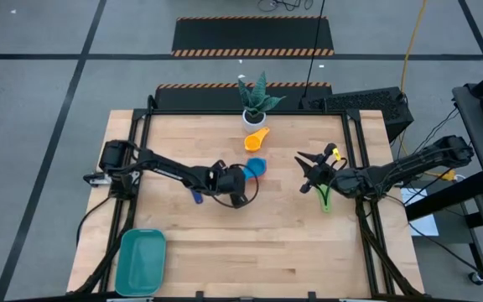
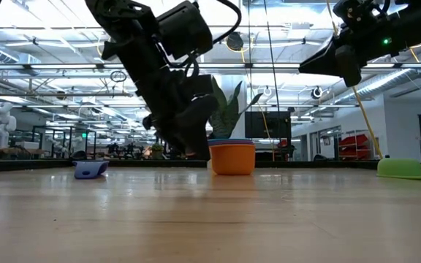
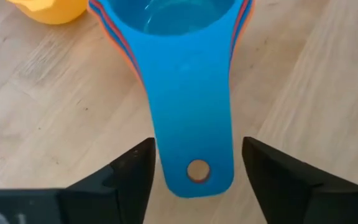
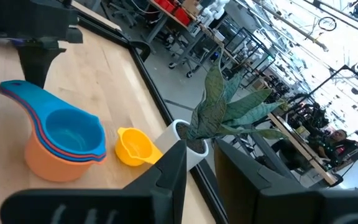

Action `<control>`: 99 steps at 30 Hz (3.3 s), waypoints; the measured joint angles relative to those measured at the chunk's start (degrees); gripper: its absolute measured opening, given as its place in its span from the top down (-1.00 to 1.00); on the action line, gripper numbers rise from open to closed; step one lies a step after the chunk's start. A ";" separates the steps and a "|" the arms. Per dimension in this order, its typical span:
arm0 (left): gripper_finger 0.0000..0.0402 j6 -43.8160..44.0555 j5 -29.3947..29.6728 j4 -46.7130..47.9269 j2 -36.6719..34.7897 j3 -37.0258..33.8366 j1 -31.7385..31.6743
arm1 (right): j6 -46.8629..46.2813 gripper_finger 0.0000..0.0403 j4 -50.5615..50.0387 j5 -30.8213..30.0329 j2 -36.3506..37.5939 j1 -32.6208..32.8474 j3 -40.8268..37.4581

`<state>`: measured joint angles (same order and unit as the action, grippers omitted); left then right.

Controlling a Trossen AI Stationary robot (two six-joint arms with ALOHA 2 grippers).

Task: Nest measuring cups in basket
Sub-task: Stack the light blue measuring cup on the red measuring cup, then stack the yellow measuring cup on the light blue measuring cup

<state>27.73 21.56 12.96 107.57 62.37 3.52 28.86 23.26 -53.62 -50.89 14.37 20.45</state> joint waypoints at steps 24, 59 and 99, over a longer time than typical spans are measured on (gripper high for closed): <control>-0.33 8.63 4.23 14.30 -0.31 -2.93 3.57 | 2.99 0.64 1.95 41.76 -25.01 -29.03 8.77; -0.33 15.80 9.45 14.07 0.00 -3.69 9.56 | 38.07 0.60 9.12 49.50 -57.26 -43.76 26.21; -0.33 -2.23 24.60 -13.27 -10.42 -3.68 13.85 | -0.32 0.99 9.18 47.13 -15.03 -29.28 6.52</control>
<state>25.50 46.16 -0.31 97.15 58.68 17.37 28.54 32.44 -6.49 -65.92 -14.90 26.97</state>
